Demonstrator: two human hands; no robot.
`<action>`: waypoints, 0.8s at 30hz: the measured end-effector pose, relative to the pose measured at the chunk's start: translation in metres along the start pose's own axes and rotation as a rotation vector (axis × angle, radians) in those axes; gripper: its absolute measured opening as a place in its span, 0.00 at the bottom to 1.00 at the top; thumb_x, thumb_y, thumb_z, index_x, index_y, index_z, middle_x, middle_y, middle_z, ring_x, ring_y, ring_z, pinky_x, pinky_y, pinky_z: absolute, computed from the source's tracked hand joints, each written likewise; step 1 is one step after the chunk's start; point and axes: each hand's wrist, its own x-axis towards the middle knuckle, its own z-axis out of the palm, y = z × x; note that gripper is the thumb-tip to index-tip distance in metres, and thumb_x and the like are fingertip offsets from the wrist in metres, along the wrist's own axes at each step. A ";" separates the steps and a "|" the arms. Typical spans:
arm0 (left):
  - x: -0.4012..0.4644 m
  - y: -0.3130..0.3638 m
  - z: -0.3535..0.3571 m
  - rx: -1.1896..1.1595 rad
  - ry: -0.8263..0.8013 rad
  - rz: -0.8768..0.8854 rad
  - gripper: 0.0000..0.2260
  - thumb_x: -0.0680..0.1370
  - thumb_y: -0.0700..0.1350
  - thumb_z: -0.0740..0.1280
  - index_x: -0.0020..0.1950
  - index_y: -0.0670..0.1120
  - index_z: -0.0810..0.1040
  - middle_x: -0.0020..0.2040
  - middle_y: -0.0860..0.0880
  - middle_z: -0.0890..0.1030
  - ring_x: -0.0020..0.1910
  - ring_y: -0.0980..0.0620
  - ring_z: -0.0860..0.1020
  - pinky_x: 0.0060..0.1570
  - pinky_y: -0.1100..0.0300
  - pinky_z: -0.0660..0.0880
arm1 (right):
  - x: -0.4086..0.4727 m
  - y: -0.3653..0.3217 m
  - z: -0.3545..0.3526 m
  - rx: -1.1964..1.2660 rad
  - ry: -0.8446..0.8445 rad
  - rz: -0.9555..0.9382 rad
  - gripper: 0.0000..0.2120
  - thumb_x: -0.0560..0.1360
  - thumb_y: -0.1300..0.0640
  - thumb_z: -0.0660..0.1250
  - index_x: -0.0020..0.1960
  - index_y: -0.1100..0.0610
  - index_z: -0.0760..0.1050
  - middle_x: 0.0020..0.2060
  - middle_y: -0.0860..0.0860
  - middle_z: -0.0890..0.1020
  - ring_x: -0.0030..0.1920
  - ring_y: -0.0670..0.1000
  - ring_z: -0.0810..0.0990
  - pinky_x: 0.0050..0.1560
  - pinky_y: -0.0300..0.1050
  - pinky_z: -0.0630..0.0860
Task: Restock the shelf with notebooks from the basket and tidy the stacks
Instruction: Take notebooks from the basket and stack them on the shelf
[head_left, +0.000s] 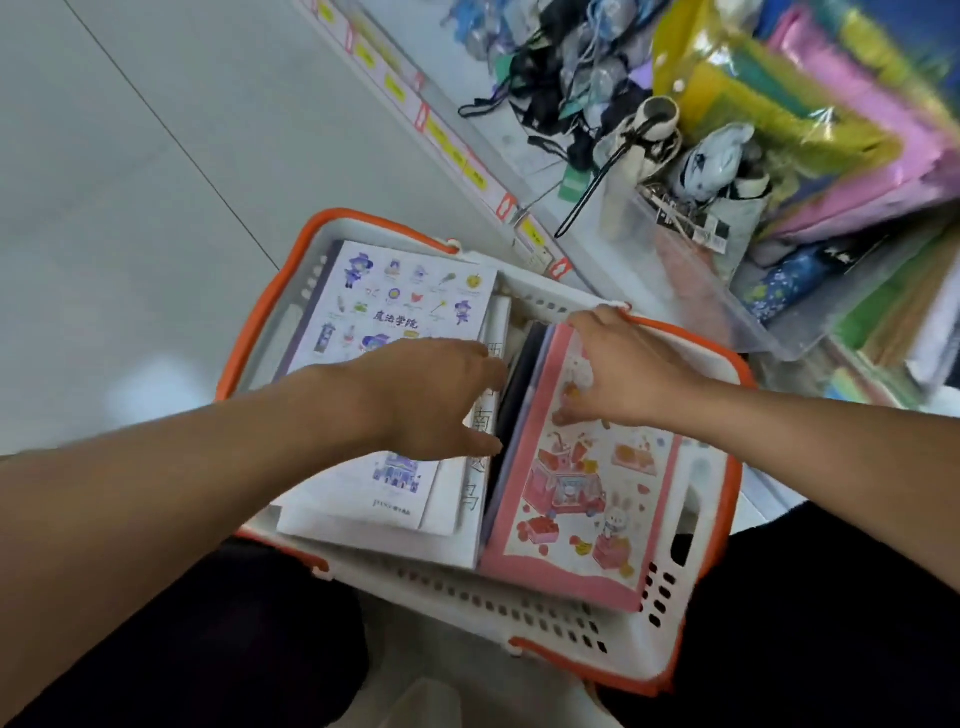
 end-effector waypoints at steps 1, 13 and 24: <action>0.000 0.001 -0.008 0.023 -0.028 -0.007 0.27 0.76 0.63 0.64 0.69 0.50 0.70 0.63 0.50 0.75 0.59 0.48 0.75 0.57 0.53 0.74 | -0.001 0.000 0.001 -0.026 0.010 -0.002 0.45 0.57 0.32 0.78 0.63 0.56 0.68 0.57 0.53 0.73 0.53 0.55 0.75 0.49 0.54 0.78; -0.058 0.028 -0.029 -0.151 0.187 -0.204 0.26 0.75 0.63 0.67 0.67 0.50 0.73 0.64 0.52 0.76 0.46 0.58 0.77 0.50 0.61 0.74 | -0.019 -0.004 -0.064 0.239 -0.184 -0.195 0.11 0.77 0.56 0.71 0.37 0.54 0.76 0.31 0.46 0.75 0.32 0.45 0.71 0.36 0.41 0.68; -0.070 0.024 -0.047 -0.732 0.107 -0.074 0.26 0.72 0.55 0.73 0.66 0.46 0.76 0.65 0.53 0.79 0.66 0.51 0.74 0.70 0.51 0.65 | -0.076 -0.056 -0.151 1.107 0.197 -0.391 0.05 0.76 0.61 0.68 0.52 0.57 0.80 0.40 0.51 0.87 0.39 0.48 0.86 0.40 0.41 0.82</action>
